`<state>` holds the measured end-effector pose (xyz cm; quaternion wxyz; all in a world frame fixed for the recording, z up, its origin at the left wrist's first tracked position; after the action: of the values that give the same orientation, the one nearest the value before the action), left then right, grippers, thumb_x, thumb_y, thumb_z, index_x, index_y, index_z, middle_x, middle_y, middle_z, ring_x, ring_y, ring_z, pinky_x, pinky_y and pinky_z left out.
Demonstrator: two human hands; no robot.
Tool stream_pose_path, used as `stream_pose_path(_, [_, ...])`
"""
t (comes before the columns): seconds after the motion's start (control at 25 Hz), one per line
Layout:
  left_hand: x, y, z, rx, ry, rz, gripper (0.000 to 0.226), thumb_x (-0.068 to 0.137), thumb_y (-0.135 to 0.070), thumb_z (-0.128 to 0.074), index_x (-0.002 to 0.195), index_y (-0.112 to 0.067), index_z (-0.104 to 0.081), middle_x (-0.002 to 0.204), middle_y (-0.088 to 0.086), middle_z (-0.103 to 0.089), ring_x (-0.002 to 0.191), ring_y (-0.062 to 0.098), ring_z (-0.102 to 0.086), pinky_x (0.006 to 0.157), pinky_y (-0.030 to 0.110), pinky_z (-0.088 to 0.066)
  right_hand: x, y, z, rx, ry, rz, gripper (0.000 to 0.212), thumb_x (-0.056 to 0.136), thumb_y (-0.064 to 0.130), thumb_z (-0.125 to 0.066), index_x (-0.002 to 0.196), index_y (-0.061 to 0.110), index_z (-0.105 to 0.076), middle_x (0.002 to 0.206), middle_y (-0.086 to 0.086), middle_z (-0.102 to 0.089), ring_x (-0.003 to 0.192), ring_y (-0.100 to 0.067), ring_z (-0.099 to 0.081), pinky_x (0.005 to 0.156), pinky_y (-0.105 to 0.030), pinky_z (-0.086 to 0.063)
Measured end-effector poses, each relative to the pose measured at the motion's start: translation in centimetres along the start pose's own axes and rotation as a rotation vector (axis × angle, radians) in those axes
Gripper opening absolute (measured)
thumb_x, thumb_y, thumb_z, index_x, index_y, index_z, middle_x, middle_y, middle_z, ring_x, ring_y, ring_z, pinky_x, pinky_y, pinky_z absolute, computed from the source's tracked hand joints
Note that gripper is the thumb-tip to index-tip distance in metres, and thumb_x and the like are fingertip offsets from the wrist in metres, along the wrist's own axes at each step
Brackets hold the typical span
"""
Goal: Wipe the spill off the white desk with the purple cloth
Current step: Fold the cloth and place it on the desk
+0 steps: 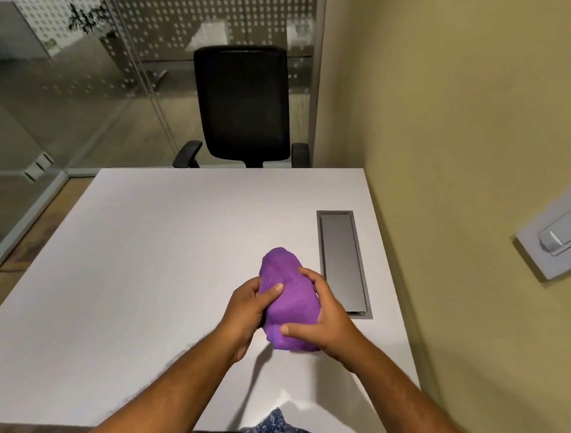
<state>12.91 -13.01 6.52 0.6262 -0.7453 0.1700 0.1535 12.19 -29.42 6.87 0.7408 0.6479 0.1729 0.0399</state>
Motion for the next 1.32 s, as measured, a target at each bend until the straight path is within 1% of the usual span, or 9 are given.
stream_pose_path(0.08, [0.2,-1.7,-0.1,0.114,-0.036,-0.125,0.016,0.100,-0.022,-0.073,0.111,-0.011,-0.075,0.103,0.018,-0.081,0.089,0.028,-0.078,0.071,0.036,-0.062,0.4,-1.1,0.7,0.175,-0.090,-0.128,0.073,0.077,0.047,-0.092,0.138,0.048,-0.052,0.134,-0.002,-0.067,0.108,-0.020,-0.076,0.083,-0.034,-0.066])
stream_pose_path(0.2, [-0.4,-3.0,-1.1,0.251,0.021,-0.255,0.011,0.104,-0.012,-0.066,0.099,-0.008,-0.076,0.077,0.000,-0.075,0.065,0.011,-0.066,0.058,0.022,-0.052,1.0,-2.1,1.6,0.315,-0.182,-0.196,0.061,0.088,0.044,-0.081,0.141,0.032,-0.052,0.113,-0.004,-0.081,0.101,-0.020,-0.080,0.077,-0.029,-0.064])
stream_pose_path(0.36, [-0.7,-2.9,-1.8,0.229,0.003,-0.237,0.019,0.106,-0.014,-0.063,0.107,-0.014,-0.082,0.111,0.008,-0.079,0.090,0.013,-0.077,0.069,0.022,-0.060,1.0,-1.3,2.1,0.316,-0.275,-0.115,0.081,0.072,0.038,-0.092,0.142,0.034,-0.052,0.116,0.012,-0.080,0.104,-0.009,-0.079,0.080,-0.025,-0.064])
stream_pose_path(0.6, [-0.2,-2.2,-1.3,-0.027,-0.041,-0.053,0.019,0.107,-0.021,-0.062,0.123,-0.016,-0.069,0.110,0.013,-0.082,0.087,0.022,-0.078,0.067,0.029,-0.060,0.8,0.4,1.5,0.246,-0.326,-0.032,0.081,0.075,0.040,-0.093,0.144,0.035,-0.053,0.129,0.004,-0.073,0.112,-0.020,-0.075,0.096,-0.049,-0.064])
stream_pose_path(0.8, [0.0,-2.0,0.6,0.082,-0.287,-0.032,0.026,0.107,-0.026,-0.063,0.128,-0.035,-0.053,0.113,0.015,-0.077,0.088,0.026,-0.078,0.067,0.037,-0.065,1.0,0.2,0.4,0.219,-0.179,-0.081,0.104,0.092,0.021,-0.084,0.162,0.057,-0.016,0.145,0.001,-0.060,0.116,-0.023,-0.074,0.094,-0.050,-0.065])
stream_pose_path(0.96, [-0.1,-2.9,-0.9,0.316,0.076,-0.231,0.066,0.089,-0.043,-0.082,0.145,-0.055,-0.050,0.144,-0.012,-0.060,0.124,0.009,-0.068,0.097,0.034,-0.063,1.4,0.9,0.6,0.223,-0.076,-0.014,0.070,0.100,0.007,-0.070,0.148,0.055,-0.053,0.148,0.002,-0.063,0.123,-0.017,-0.072,0.104,-0.043,-0.061])
stream_pose_path(1.08, [0.1,-1.9,-1.4,0.707,0.229,-0.201,0.106,0.063,-0.041,-0.099,0.153,-0.050,-0.043,0.141,-0.020,-0.051,0.125,0.004,-0.061,0.096,0.030,-0.062,1.8,0.7,1.0,0.299,0.003,-0.016,0.091,0.081,-0.006,-0.079,0.152,0.044,-0.053,0.143,-0.002,-0.066,0.119,-0.029,-0.073,0.096,-0.045,-0.064])
stream_pose_path(1.2, [0.8,-3.5,-1.1,0.995,-0.028,-0.393,0.054,0.063,-0.037,-0.096,0.111,-0.030,-0.072,0.108,-0.011,-0.056,0.105,0.012,-0.058,0.081,0.027,-0.054,2.0,0.9,1.7,0.078,-0.005,-0.007,0.092,0.067,-0.001,-0.088,0.143,0.042,-0.060,0.137,0.003,-0.063,0.115,-0.028,-0.071,0.089,-0.036,-0.066])
stream_pose_path(1.32, [1.7,-1.3,-0.7,0.795,-0.022,-0.310,0.033,0.069,-0.024,-0.094,0.087,-0.021,-0.067,0.102,-0.005,-0.062,0.093,0.016,-0.062,0.078,0.034,-0.055,1.7,1.2,3.3,-0.310,-0.159,0.009,0.059,0.064,0.021,-0.097,0.115,0.040,-0.074,0.111,0.015,-0.068,0.100,-0.012,-0.068,0.084,-0.030,-0.062])
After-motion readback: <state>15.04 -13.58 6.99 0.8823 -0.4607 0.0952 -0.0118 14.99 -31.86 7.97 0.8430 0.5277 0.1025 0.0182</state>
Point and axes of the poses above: each hand's wrist, its own x-axis towards the middle knuckle, its own z-axis out of the back of the hand, y = z × x, the point moved 8 cm from there along x, towards the middle knuckle
